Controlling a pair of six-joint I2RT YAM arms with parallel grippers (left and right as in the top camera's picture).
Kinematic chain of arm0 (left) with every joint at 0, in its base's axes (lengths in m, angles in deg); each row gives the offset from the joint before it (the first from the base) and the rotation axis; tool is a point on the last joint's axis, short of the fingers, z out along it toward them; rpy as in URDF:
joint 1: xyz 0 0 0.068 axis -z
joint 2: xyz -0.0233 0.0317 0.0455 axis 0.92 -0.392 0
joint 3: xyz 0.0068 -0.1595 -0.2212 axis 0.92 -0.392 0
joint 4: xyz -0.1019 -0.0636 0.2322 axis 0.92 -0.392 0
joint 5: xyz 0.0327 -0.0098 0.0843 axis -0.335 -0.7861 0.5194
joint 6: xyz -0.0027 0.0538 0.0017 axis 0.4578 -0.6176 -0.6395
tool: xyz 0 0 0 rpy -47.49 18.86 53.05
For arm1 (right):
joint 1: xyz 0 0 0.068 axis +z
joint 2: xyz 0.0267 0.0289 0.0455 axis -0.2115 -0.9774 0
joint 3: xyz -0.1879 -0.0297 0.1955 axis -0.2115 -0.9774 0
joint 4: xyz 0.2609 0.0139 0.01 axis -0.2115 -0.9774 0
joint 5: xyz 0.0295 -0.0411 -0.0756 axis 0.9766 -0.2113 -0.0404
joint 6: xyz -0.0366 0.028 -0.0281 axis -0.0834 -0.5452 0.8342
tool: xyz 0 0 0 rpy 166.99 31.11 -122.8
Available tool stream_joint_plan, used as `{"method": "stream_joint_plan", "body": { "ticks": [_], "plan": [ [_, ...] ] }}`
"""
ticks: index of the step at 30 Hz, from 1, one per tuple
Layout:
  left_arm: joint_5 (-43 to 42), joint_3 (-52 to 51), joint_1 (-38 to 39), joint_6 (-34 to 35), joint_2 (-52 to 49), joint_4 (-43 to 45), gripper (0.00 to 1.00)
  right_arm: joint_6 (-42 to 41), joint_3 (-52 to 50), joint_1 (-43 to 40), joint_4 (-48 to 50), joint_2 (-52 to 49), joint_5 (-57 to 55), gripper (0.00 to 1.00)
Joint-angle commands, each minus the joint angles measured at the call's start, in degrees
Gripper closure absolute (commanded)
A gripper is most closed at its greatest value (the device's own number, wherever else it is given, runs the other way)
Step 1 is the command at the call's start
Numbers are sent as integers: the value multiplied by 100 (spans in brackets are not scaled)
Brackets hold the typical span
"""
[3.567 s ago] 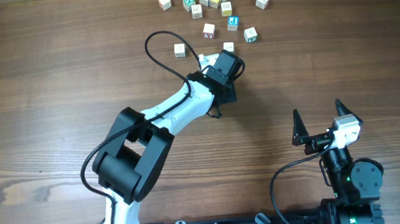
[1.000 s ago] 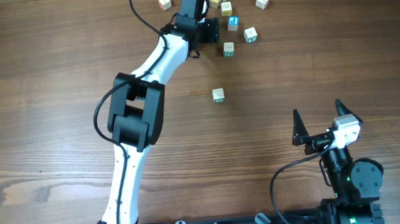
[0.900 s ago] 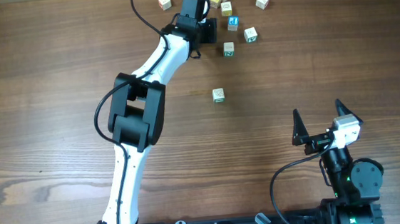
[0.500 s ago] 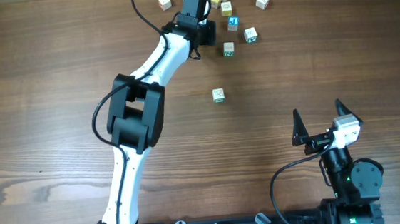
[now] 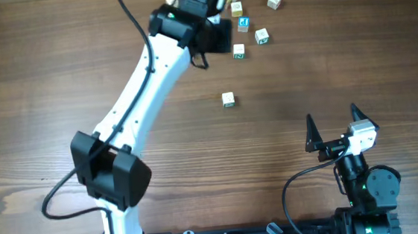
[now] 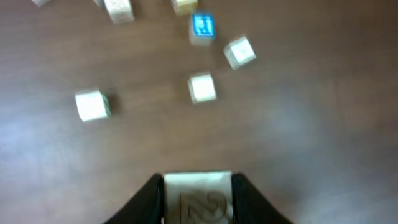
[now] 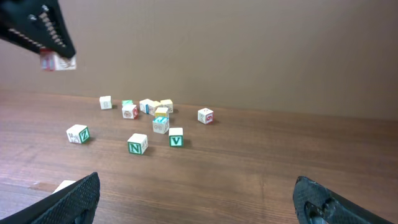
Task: Form a tower
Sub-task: 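Lower the held block onto the stack and release it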
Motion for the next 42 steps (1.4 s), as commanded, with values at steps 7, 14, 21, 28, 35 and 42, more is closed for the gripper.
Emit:
{"method": "stream_joint_plan", "body": {
  "ticks": [7, 14, 21, 28, 35, 42],
  "plan": [
    [1115, -1241, 1034, 2490, 129, 214, 68, -20, -7, 28, 15, 24, -55, 0],
    [2168, -2413, 1340, 3906, 129, 903, 68, -20, -7, 28, 15, 24, -55, 0],
    [2166, -3226, 1384, 3871, 129, 1816, 65, -20, -7, 28, 15, 24, -55, 0],
    [1950, -3464, 1394, 3397, 129, 2275, 65, -17, -7, 28, 15, 24, -55, 0],
    [1794, -3464, 1394, 2944, 129, 2474, 64, -20, -7, 28, 15, 24, -55, 0],
    [1801, -3464, 1394, 2601, 129, 2479, 64, -20, -7, 28, 15, 24, -55, 0]
  ]
}}
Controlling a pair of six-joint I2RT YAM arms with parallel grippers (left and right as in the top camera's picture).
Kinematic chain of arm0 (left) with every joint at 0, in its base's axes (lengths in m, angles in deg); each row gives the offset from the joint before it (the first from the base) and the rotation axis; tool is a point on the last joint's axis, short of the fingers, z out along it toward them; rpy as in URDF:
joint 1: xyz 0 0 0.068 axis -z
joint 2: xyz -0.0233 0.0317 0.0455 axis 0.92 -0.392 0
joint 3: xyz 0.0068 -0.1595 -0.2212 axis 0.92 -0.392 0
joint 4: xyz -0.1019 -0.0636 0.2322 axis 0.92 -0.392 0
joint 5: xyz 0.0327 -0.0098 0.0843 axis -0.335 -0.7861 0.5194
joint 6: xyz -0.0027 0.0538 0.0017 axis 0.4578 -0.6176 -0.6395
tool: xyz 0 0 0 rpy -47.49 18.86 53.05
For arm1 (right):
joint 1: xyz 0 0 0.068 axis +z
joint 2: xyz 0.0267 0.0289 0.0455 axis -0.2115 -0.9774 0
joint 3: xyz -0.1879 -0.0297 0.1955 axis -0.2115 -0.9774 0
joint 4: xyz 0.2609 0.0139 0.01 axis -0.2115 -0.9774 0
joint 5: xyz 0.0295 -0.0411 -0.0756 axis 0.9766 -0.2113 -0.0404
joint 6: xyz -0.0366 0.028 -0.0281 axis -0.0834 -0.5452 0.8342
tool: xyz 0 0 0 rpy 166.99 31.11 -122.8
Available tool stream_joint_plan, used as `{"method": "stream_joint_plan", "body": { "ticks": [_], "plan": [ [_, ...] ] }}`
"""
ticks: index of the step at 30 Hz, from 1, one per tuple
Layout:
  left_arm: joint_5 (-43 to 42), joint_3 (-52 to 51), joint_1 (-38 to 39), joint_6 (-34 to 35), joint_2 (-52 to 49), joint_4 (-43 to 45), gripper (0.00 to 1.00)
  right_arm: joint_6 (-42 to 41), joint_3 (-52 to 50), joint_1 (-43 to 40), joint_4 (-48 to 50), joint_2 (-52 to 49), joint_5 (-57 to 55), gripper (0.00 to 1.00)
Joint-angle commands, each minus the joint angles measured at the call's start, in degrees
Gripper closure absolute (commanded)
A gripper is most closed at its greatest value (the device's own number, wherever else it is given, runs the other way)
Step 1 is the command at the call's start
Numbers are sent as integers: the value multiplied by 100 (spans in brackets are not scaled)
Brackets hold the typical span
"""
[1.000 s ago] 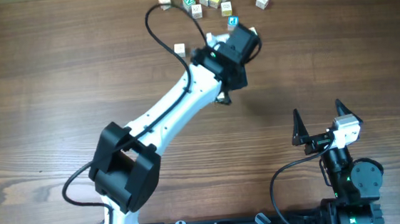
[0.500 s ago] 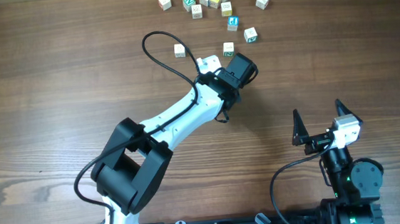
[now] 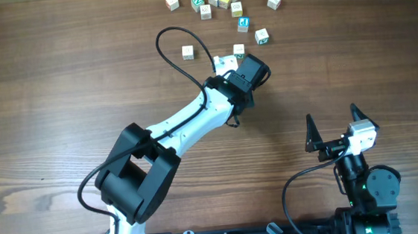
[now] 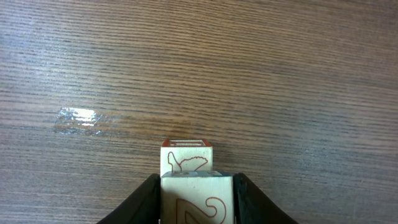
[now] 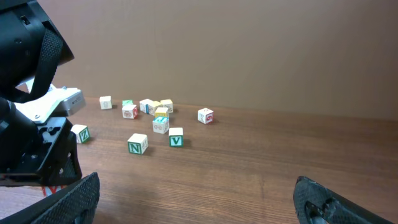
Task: Form a tower
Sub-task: 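Lower the held block onto the stack and release it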
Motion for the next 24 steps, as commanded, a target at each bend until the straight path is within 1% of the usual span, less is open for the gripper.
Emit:
{"method": "stream_joint_plan", "body": {
  "ticks": [1, 6, 24],
  "plan": [
    [-22, -52, 28, -201, 50, 22, 64, -20, -7, 28, 17, 26, -55, 0],
    [175, -70, 28, -197, 44, 26, 64, -20, -7, 28, 17, 26, -55, 0],
    [321, -70, 26, -197, -52, 127, 63, -20, -7, 28, 17, 26, -55, 0]
  ]
}}
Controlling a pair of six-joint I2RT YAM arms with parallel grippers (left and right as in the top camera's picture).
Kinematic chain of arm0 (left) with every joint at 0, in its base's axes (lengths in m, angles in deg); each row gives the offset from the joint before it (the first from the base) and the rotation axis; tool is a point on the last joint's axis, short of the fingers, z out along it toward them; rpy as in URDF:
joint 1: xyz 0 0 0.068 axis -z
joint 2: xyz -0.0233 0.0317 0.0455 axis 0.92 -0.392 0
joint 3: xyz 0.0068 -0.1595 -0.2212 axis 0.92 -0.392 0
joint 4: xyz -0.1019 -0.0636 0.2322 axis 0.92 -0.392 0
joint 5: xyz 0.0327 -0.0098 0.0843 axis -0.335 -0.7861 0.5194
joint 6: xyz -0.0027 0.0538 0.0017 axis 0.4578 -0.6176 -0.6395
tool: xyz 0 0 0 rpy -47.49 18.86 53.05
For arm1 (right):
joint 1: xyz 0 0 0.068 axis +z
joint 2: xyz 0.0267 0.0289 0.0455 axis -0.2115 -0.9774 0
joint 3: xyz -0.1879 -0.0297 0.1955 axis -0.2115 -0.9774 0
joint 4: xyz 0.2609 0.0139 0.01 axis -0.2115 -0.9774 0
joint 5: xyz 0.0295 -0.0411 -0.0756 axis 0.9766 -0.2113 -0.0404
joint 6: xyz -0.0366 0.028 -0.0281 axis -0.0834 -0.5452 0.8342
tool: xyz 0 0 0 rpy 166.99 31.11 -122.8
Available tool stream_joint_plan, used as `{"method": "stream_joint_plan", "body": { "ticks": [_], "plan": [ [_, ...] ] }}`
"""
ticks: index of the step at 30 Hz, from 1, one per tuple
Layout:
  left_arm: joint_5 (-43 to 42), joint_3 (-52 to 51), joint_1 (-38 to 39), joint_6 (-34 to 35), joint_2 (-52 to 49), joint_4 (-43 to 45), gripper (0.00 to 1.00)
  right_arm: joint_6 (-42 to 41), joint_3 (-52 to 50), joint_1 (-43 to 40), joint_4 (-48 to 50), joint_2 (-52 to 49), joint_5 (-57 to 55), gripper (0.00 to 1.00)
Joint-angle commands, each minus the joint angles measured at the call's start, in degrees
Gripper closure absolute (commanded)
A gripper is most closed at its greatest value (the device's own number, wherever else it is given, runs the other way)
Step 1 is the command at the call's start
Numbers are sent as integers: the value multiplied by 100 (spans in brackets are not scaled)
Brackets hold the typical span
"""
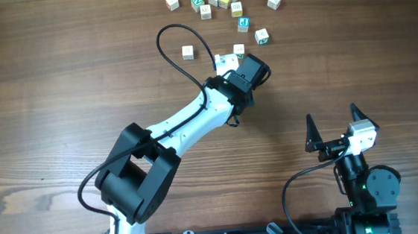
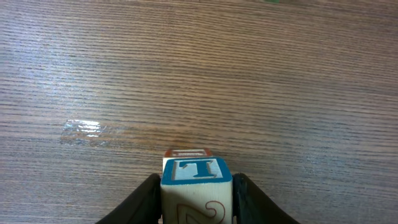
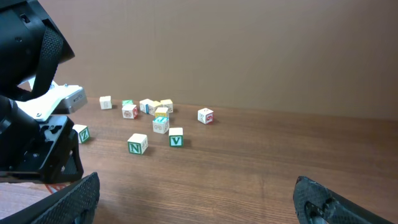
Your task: Form a tower
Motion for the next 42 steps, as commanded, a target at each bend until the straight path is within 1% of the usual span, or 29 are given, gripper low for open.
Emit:
{"method": "stream_joint_plan", "body": {
  "ticks": [1, 4, 9, 13, 15, 21, 23, 26, 29, 30, 33, 35, 36, 39, 42],
  "plan": [
    [160, -59, 28, -72, -50, 17, 63, -22, -7, 28, 15, 26, -55, 0],
    [160, -59, 28, -72, -50, -7, 61, -22, -7, 28, 15, 26, -55, 0],
    [160, -59, 28, -74, -50, -87, 60, -22, -7, 28, 15, 26, -55, 0],
    [160, -59, 26, -74, -50, -87, 56, -22, -7, 28, 15, 26, -55, 0],
    [160, -59, 26, -74, -50, -87, 50, -24, -7, 28, 15, 26, -55, 0],
    [155, -57, 28, -74, -50, -90, 24, -22, -7, 28, 15, 26, -55, 0],
    [155, -57, 28, -76, -20, -90, 0, -22, -7, 28, 15, 26, -55, 0],
    [160, -48, 13, -549, 306, -87, 0, -20, -7, 28, 15, 26, -55, 0],
    [157, -46, -153, -634, 859, -90, 0, -20, -7, 28, 15, 26, -55, 0],
    [153, -46, -258, -671, 1163, -90, 0, -20, -7, 28, 15, 26, -55, 0],
    [118, -46, -516, -1211, 1978, -96, 0, -22, -7, 28, 15, 26, -55, 0],
    [149, -46, -699, -1412, 2481, -181, 0, -22, -7, 28, 15, 26, -55, 0],
    [278, -46, -815, -1412, 2747, -289, 0, -20, -7, 28, 15, 26, -55, 0],
    [1241, -46, -1471, -1403, 3392, -859, 0, -22, -7, 28, 15, 26, -55, 0],
    [1296, -48, -2079, -1401, 3464, -1757, 0, 2, -7, 28, 22, 26, -96, 1]
  ]
}}
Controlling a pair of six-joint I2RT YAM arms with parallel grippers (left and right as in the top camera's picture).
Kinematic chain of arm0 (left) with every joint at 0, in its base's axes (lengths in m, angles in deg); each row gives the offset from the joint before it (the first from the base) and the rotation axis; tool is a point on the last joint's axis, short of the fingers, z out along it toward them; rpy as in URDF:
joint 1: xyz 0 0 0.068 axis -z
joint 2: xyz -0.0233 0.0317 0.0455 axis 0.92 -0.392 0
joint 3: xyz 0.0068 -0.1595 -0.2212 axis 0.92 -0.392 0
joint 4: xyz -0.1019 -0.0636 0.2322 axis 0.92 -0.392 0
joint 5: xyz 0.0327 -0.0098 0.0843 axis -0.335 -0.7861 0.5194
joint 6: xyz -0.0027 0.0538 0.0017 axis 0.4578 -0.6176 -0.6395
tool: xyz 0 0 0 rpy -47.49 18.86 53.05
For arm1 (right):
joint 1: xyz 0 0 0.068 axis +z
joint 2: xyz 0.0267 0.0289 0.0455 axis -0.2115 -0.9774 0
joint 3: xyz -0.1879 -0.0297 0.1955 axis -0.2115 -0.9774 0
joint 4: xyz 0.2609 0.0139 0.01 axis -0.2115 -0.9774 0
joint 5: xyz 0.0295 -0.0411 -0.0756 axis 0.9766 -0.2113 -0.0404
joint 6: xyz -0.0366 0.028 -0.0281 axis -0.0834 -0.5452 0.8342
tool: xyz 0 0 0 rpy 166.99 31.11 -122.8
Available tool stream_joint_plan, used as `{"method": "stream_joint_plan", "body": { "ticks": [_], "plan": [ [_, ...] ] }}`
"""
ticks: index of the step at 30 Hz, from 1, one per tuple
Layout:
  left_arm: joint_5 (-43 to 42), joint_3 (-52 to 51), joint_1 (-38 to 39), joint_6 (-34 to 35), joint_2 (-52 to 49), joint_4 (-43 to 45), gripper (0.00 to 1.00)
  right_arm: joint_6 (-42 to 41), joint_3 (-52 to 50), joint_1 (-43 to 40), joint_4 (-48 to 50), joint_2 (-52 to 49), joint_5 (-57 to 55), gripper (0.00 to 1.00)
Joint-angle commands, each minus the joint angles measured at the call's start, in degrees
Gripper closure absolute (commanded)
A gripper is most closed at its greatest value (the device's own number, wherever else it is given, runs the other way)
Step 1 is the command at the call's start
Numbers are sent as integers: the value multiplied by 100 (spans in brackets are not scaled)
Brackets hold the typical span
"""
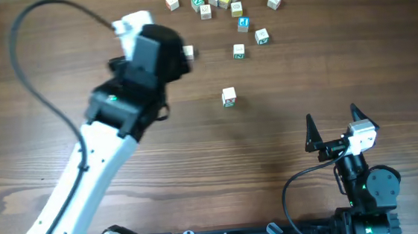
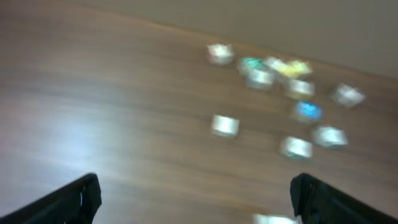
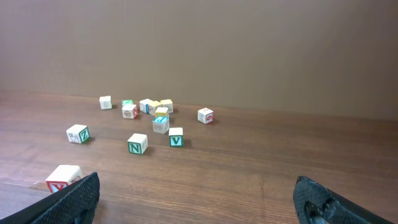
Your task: Form a tower
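Observation:
A two-block stack (image 1: pixel 228 97) stands alone in the middle of the table. It also shows at the lower left of the right wrist view, white on top with a red-lettered side (image 3: pixel 64 177). My left gripper (image 1: pixel 166 49) is up and to the stack's left. In its blurred wrist view it (image 2: pixel 199 202) is wide open and empty. The right gripper (image 1: pixel 332 116) rests open near the front right, and its own view (image 3: pixel 196 199) shows nothing between the fingers. Several loose lettered blocks (image 1: pixel 239 50) lie at the far side.
The loose blocks spread along the far edge, from a white one (image 1: pixel 172 1) to another (image 1: pixel 275 2). One block (image 1: pixel 187 52) lies right beside my left wrist. Green N (image 3: pixel 137 144) and V (image 3: pixel 176 137) blocks stand between the right gripper and the cluster.
The left gripper was shut on the T-topped block resting on the lone block. Now it is open, higher and off to the left, and the block stays on the stack.
At first my left gripper held a block above the far cluster, with one block alone mid-table. Then it held that block just over the lone one, then set on it. Now the gripper is open and away, and the stack stands. The right arm never moved.

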Motion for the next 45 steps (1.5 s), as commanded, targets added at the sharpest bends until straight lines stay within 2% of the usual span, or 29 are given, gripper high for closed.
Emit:
{"method": "stream_joint_plan", "body": {
  "ticks": [1, 5, 6, 7, 9, 14, 15, 17, 20, 25, 26, 29, 31, 34, 35, 43, 45],
  "plan": [
    [411, -17, -542, -105, 26, -780, 0, -4, -7, 28, 46, 26, -118, 0],
    [343, -17, -713, -107, -2, -1213, 0, -35, -7, 28, 83, 26, -90, 0],
    [326, -17, -713, -105, -2, -1213, 0, -343, -7, 28, 229, 26, 343, 0],
    [280, -17, -713, -107, -2, -1211, 0, -1078, -7, 28, 450, 26, 1078, 0],
    [260, -17, -713, -107, -2, -1213, 0, -3405, -7, 28, 861, 26, 2470, 0],
    [260, -17, -713, -105, -2, -1211, 0, -5971, -7, 28, 907, 26, 2028, 0],
    [260, -17, -713, -107, -2, -1211, 0, -5215, 17, 28, 1408, 22, 2356, 0],
    [260, -17, -713, -105, -2, -1211, 0, -4874, 254, 28, 1261, -72, 2326, 1],
    [260, -17, -713, -105, -2, -1211, 0, -4094, 802, 28, 1211, -855, 2177, 1],
    [260, -17, -713, -105, -2, -1213, 0, -3060, 2465, 28, 1104, -3978, 2688, 0],
    [260, -17, -713, -105, -2, -1211, 0, -2900, 2896, 28, 894, -4570, 2758, 1],
    [258, -17, -713, -105, -2, -1211, 0, -2020, 4798, 234, -787, -6555, 2728, 0],
    [260, -17, -713, -107, -2, -1211, 0, -1696, 5794, 470, -1784, -7320, 2387, 0],
    [260, -17, -713, -107, -2, -1211, 0, -1427, 6826, 780, -2885, -7949, 2002, 0],
    [258, -17, -713, -105, -2, -1211, 0, -1458, 6911, 831, -2977, -7989, 2006, 0],
    [260, -17, -713, -105, -2, -1211, 0, -1412, 6918, 916, -3032, -7941, 2197, 0],
    [258, -17, -713, -105, -2, -1211, 0, -1266, 6918, 927, -2798, -7947, 1655, 0]
  ]
}}
